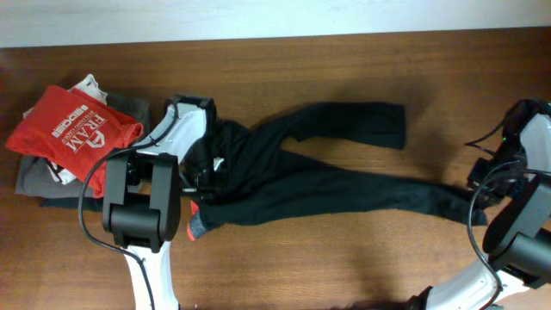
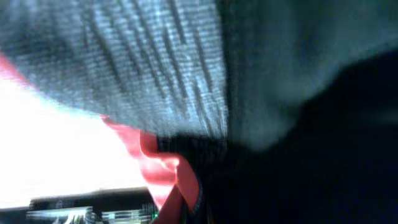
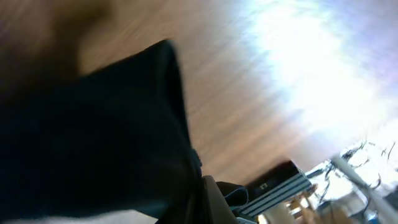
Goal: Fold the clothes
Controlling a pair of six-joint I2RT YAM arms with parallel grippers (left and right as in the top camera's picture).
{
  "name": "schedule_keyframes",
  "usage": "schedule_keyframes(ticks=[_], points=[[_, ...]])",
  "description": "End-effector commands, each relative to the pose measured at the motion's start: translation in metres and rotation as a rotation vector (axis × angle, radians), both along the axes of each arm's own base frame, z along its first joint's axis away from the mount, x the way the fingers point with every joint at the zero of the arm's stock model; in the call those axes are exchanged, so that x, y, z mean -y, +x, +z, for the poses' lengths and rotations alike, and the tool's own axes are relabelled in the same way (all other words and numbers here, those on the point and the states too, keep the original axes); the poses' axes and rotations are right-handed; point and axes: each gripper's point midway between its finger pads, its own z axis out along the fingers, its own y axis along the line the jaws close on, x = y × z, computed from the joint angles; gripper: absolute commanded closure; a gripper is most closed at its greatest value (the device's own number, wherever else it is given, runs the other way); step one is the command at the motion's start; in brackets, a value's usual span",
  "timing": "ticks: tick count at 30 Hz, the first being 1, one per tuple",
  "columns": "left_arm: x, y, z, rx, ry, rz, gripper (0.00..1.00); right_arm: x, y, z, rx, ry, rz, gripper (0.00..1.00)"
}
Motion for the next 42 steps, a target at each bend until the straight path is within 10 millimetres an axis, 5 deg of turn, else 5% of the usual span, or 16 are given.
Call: schedule_keyframes(ticks=[1,3,5,13,17,21,26,32,34,42], points=[[-0.007,0.013,0.012,0.156,0.032,0.001,0.99,0.022,-0.012,0.01,0.001,-0.094,-0.121,0.91],[-0.003,0.021,0.017,0.217,0.01,0.006,0.89,0.02,-0.008,0.011,0.027,-0.066,-0.126,0.85],[-0.001,0.029,0.025,0.278,-0.004,0.007,0.6,0.017,-0.003,0.012,0.051,-0.039,-0.113,0.8],[0.006,0.057,0.085,0.576,-0.071,0.015,0.57,0.015,0.02,0.03,0.175,-0.001,-0.076,0.78],[0.008,0.067,0.102,0.67,-0.093,0.018,0.58,-0.006,0.052,0.039,0.354,0.155,0.036,0.76],[0.019,0.053,0.098,0.609,-0.161,0.039,0.73,-0.017,0.062,0.042,0.399,0.206,0.092,0.74],[0.014,-0.011,0.081,0.343,-0.126,0.107,0.74,-0.019,0.063,0.042,0.397,0.208,0.097,0.72],[0.003,-0.068,0.067,0.121,-0.068,0.125,0.42,-0.02,0.062,0.042,0.394,0.21,0.097,0.69],[0.004,-0.067,0.062,0.127,-0.07,0.124,0.31,-0.02,0.062,0.042,0.394,0.21,0.097,0.69],[0.015,-0.005,0.046,0.387,-0.141,0.126,0.34,-0.025,0.062,0.042,0.385,0.22,0.105,0.69]])
